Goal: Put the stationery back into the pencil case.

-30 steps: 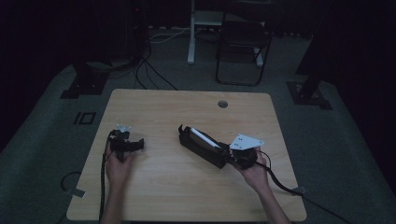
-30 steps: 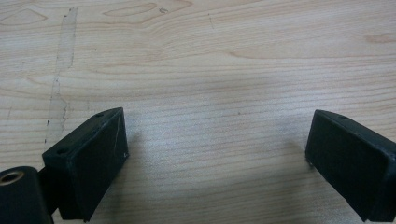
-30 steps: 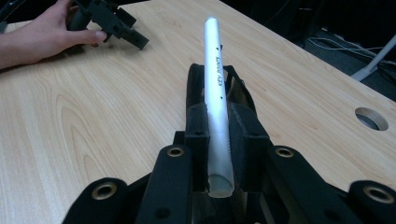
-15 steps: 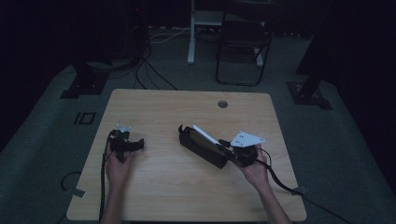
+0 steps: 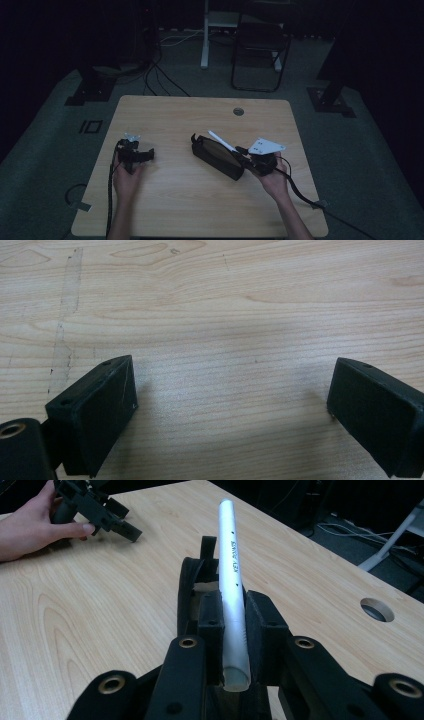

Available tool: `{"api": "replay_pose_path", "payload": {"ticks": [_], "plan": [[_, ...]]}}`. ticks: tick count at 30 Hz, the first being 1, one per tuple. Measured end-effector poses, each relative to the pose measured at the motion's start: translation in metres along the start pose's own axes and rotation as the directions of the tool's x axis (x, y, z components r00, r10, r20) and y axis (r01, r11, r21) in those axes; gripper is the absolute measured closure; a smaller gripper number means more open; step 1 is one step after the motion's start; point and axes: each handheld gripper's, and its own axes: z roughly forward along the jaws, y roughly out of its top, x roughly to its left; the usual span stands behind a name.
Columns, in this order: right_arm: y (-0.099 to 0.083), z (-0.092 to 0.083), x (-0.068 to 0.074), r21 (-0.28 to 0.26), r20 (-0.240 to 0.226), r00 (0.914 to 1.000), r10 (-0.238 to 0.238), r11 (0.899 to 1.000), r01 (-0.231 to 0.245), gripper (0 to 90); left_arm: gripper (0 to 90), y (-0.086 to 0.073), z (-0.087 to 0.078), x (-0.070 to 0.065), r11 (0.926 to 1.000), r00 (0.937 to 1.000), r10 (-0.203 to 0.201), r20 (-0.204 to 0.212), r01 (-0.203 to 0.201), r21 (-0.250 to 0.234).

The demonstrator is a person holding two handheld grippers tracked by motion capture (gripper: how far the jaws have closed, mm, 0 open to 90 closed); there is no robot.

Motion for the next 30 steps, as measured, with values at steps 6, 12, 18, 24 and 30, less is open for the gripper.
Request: {"api": "replay_pose_path", "payload": {"ticks": [6,12,18,24,30], "plan": [[0.001,0.0,-0.004,-0.003,0.007,1.0,0.007,1.0,-0.007,78.7,6.0,0.0,0.0,0.0,1.0,1.0,0.0,0.0,0.0,0.0],[0.002,0.001,-0.007,-0.005,0.011,0.9999,0.009,1.0,-0.009,78.7,6.0,0.0,0.0,0.0,1.0,1.0,0.0,0.0,0.0,0.0],[0.003,0.003,-0.011,-0.004,0.015,0.9998,0.015,1.0,-0.015,78.7,6.0,0.0,0.0,0.0,1.0,1.0,0.0,0.0,0.0,0.0],[0.003,0.007,-0.013,0.001,0.014,0.9998,0.016,1.0,-0.016,78.7,6.0,0.0,0.0,0.0,1.0,1.0,0.0,0.0,0.0,0.0],[0.002,0.01,-0.014,-0.001,0.01,0.9999,0.014,1.0,-0.014,78.7,6.1,0.0,0.0,0.0,1.0,1.0,0.0,0.0,0.0,0.0]]}}
